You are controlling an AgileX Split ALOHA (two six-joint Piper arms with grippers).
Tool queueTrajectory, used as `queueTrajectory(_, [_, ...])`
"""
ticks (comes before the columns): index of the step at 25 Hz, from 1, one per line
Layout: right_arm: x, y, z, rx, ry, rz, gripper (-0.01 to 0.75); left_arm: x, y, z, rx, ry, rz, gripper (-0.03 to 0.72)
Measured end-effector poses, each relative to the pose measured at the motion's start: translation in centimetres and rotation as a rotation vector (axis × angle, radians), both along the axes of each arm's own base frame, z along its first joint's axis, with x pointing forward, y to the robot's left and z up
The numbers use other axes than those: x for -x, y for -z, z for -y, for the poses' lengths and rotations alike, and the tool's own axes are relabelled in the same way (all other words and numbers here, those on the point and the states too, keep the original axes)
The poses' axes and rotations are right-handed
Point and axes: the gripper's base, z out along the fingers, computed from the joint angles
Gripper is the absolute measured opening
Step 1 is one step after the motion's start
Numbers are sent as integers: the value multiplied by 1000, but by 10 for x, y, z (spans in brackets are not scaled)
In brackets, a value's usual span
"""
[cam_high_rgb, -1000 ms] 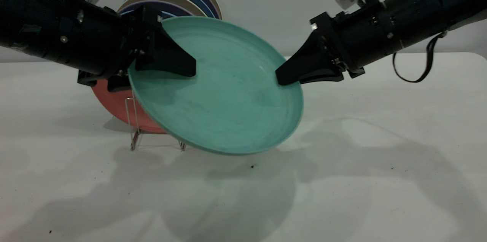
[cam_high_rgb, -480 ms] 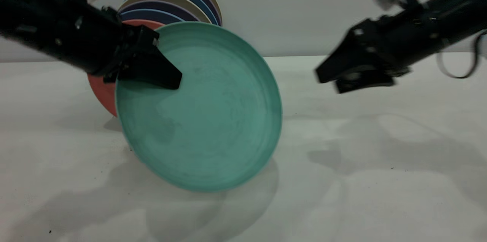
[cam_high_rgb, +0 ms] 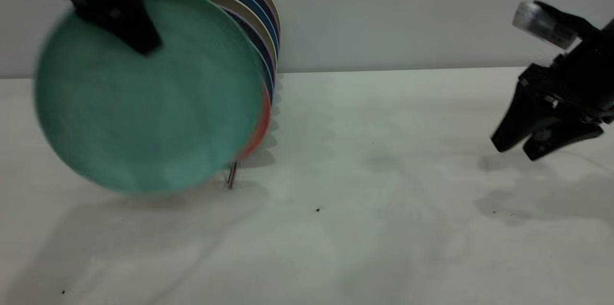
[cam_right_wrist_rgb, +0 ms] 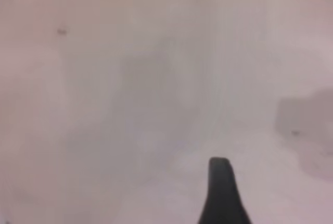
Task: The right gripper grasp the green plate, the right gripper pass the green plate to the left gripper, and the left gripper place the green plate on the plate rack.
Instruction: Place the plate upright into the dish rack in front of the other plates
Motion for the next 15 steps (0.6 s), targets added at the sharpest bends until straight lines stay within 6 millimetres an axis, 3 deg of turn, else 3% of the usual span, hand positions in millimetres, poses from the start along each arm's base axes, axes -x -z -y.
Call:
queueTrajectory(4, [0, 1, 2, 17, 9, -2, 539, -10, -21, -1, -137, 193, 129, 128])
queueTrajectory(10, [0, 1, 2, 18, 16, -4, 538, -10, -36, 9, -179, 473, 209, 128])
queueTrajectory(15, [0, 1, 2, 18, 19, -7, 538, -11, -37, 10, -182, 496, 241, 128])
